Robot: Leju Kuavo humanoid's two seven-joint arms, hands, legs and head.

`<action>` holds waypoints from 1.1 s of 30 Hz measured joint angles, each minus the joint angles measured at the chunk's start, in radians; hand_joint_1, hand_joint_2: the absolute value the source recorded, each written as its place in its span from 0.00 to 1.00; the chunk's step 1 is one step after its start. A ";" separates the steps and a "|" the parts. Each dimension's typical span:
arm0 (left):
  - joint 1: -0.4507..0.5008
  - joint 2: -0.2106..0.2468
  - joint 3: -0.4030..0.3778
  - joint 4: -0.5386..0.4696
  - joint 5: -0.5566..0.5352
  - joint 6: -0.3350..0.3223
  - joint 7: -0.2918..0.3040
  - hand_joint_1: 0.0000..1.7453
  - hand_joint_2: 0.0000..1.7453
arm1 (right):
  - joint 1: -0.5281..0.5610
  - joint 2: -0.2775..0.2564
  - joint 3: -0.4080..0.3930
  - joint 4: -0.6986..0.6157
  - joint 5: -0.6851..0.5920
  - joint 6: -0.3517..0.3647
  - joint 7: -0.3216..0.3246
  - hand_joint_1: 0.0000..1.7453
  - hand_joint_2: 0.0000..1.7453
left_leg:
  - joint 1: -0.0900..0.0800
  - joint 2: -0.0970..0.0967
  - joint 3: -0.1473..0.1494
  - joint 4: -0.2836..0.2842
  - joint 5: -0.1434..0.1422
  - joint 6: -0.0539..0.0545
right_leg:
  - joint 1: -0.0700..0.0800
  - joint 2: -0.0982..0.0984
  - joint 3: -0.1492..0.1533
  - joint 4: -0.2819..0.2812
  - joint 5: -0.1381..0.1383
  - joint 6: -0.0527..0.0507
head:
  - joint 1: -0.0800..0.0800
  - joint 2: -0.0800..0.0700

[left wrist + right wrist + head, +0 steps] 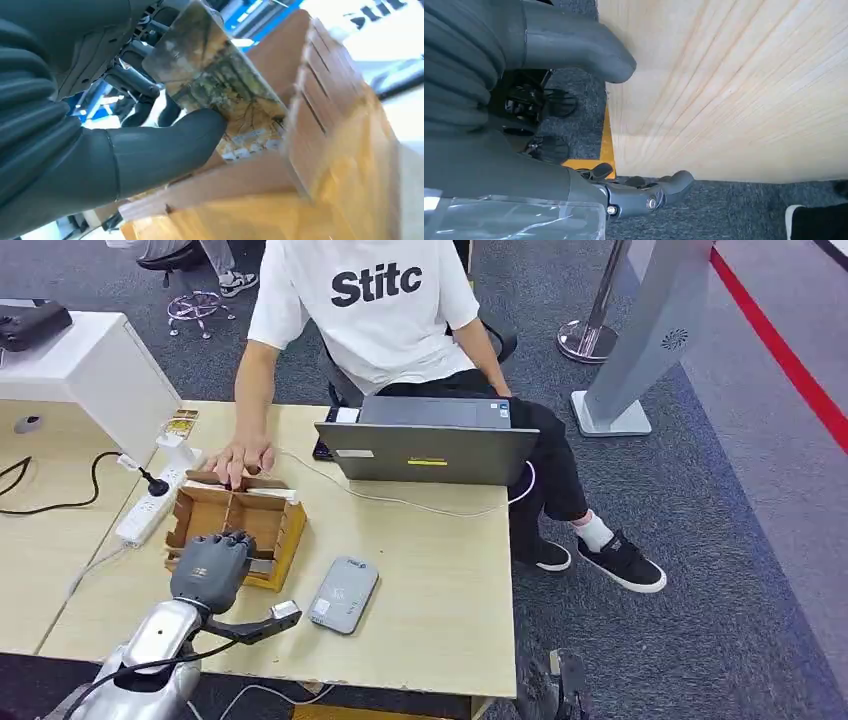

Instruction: Pass the card to the sensor for recognition and then transmit it.

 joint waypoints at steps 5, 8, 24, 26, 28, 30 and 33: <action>0.006 -0.007 0.010 -0.052 0.000 0.036 0.004 1.00 1.00 | 0.000 0.000 0.003 0.000 -0.006 -0.003 0.000 0.00 1.00 | 0.000 -0.001 0.000 0.000 0.000 0.000 | 0.000 -0.001 0.000 0.000 0.000 0.000 | 0.000 0.000; 0.003 -0.021 0.044 -0.119 0.000 0.035 -0.010 1.00 1.00 | 0.001 0.000 0.008 0.000 -0.009 -0.003 0.000 0.00 1.00 | 0.000 0.000 0.000 0.000 0.000 0.000 | 0.000 -0.001 0.000 0.000 0.000 0.000 | 0.000 0.000; -0.010 -0.067 0.132 -0.271 0.028 0.025 -0.035 1.00 1.00 | 0.005 0.000 0.019 0.000 -0.015 -0.004 0.000 0.00 1.00 | 0.000 0.000 0.000 0.000 0.000 0.000 | 0.000 0.000 0.000 0.000 0.000 0.000 | 0.000 0.000; -0.010 -0.069 0.136 -0.271 0.027 0.025 -0.035 1.00 1.00 | 0.005 0.000 0.020 0.000 -0.015 -0.004 0.000 0.00 1.00 | 0.000 0.000 0.000 0.000 0.000 0.000 | 0.000 0.000 0.000 0.000 0.000 0.000 | 0.000 0.000; -0.010 -0.073 0.137 -0.271 0.027 0.025 -0.036 1.00 1.00 | 0.005 0.000 0.020 0.000 -0.016 -0.003 0.000 0.00 1.00 | 0.000 0.000 0.000 0.000 0.000 0.000 | 0.000 0.000 0.000 0.000 0.000 0.000 | 0.000 0.000; -0.008 -0.075 0.138 -0.271 0.027 0.025 -0.036 1.00 1.00 | 0.005 0.000 0.020 0.000 -0.016 -0.003 0.000 0.00 1.00 | 0.000 0.000 0.000 0.000 0.000 0.000 | 0.000 0.000 0.000 0.000 0.000 0.000 | 0.000 0.000; -0.009 -0.076 0.140 -0.271 0.026 0.024 -0.036 0.41 1.00 | 0.005 0.000 0.020 0.000 -0.016 -0.003 0.000 0.00 1.00 | 0.000 0.000 0.000 0.000 0.000 0.000 | 0.000 0.000 0.000 0.000 0.000 0.000 | 0.000 0.000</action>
